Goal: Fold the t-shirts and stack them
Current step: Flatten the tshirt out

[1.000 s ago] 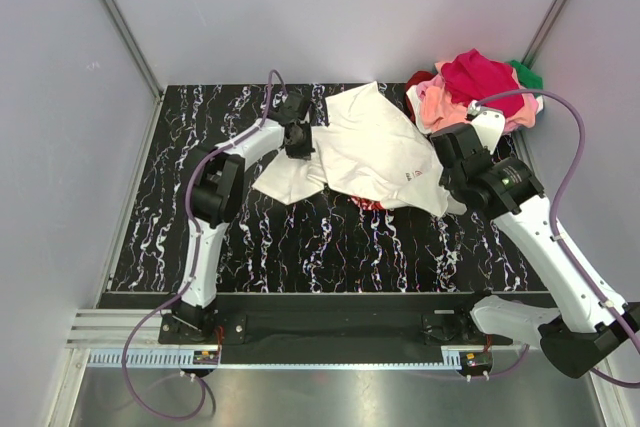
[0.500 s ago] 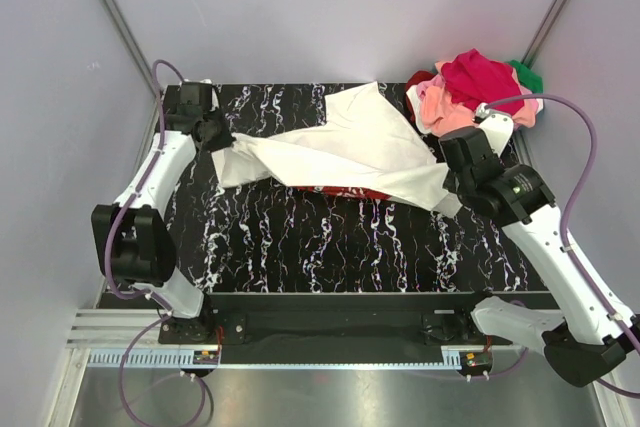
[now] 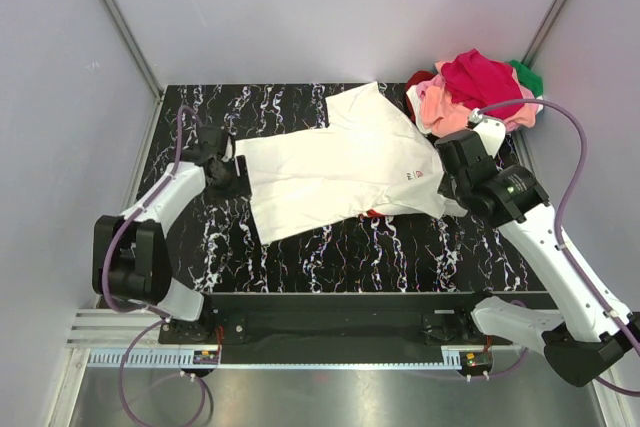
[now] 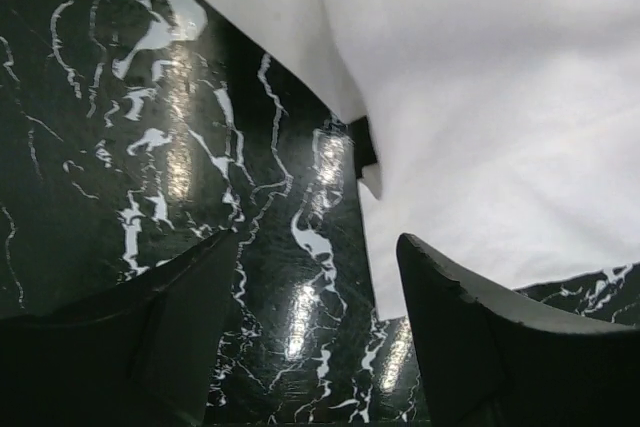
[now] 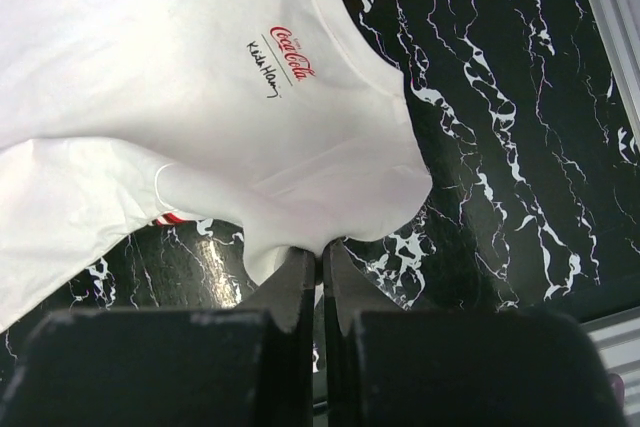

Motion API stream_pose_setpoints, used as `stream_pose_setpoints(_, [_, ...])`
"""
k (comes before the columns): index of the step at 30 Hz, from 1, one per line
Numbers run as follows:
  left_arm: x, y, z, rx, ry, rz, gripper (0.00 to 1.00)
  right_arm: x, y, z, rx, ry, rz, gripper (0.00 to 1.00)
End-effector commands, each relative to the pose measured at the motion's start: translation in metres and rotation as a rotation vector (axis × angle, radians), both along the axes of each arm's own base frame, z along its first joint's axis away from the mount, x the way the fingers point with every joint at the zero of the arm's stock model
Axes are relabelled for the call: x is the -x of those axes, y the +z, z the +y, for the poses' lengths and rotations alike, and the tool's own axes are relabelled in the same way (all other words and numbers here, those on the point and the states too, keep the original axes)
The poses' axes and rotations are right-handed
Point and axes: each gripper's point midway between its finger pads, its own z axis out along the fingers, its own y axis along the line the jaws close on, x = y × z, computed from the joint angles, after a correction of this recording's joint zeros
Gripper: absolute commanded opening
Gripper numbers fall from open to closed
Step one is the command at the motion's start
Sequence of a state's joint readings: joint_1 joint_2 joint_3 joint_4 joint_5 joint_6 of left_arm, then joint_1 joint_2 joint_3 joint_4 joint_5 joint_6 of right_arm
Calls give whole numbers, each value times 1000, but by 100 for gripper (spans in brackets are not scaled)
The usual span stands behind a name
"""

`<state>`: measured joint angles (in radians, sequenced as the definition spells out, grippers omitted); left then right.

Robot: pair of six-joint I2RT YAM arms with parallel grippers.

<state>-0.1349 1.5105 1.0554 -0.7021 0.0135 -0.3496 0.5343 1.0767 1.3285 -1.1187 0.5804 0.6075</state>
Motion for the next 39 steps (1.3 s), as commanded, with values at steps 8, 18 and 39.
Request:
stream_pose_setpoints(8, [62,-3,-75,127,-84,12,69,-6,-3,4,-22,-3,-5,0])
stream_pose_setpoints(18, [100,-48,-84,137,-82,126,67,0,-15,7,-41,8,16,0])
stream_pose_setpoints(39, [59,-66,-82,27,-104,85,0,16,-21,-2,-40,8,30,0])
